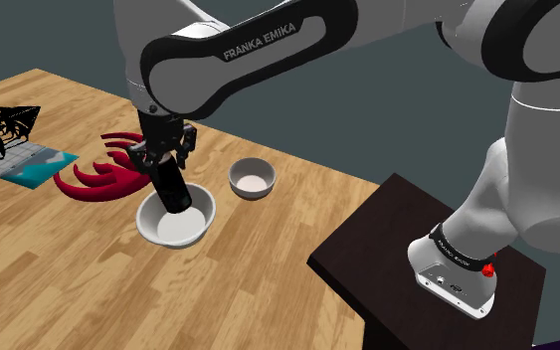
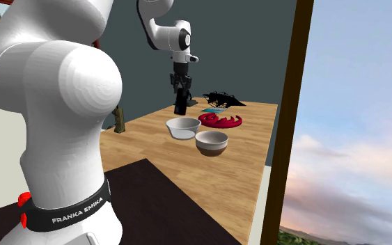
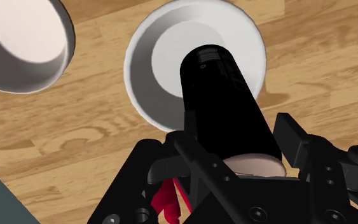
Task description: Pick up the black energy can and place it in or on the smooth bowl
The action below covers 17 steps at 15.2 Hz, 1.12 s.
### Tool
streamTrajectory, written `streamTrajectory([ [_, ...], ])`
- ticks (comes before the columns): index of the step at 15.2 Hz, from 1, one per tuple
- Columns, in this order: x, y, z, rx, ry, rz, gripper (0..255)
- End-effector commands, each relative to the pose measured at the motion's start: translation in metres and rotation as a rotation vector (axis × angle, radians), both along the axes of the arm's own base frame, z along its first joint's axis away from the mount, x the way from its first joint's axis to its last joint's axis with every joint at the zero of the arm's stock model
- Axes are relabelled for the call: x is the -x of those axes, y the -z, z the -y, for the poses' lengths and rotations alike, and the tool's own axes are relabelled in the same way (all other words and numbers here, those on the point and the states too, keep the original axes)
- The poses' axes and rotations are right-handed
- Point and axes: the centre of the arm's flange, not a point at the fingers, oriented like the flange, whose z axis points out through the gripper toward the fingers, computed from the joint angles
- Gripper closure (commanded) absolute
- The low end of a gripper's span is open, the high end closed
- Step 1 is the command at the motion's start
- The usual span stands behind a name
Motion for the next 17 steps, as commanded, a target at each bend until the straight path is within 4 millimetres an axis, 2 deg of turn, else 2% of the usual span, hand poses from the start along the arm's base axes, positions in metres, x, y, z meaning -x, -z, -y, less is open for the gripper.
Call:
streamTrajectory([
  [1,0.0,0.01,0.0,-0.001,0.0,0.001,255],
  [9,0.0,0.053,0.0,-0.001,0.0,0.001,255],
  [16,0.0,0.053,0.0,-0.001,0.0,0.001,255],
  [17,0.0,0.053,0.0,-0.001,0.0,0.001,0],
])
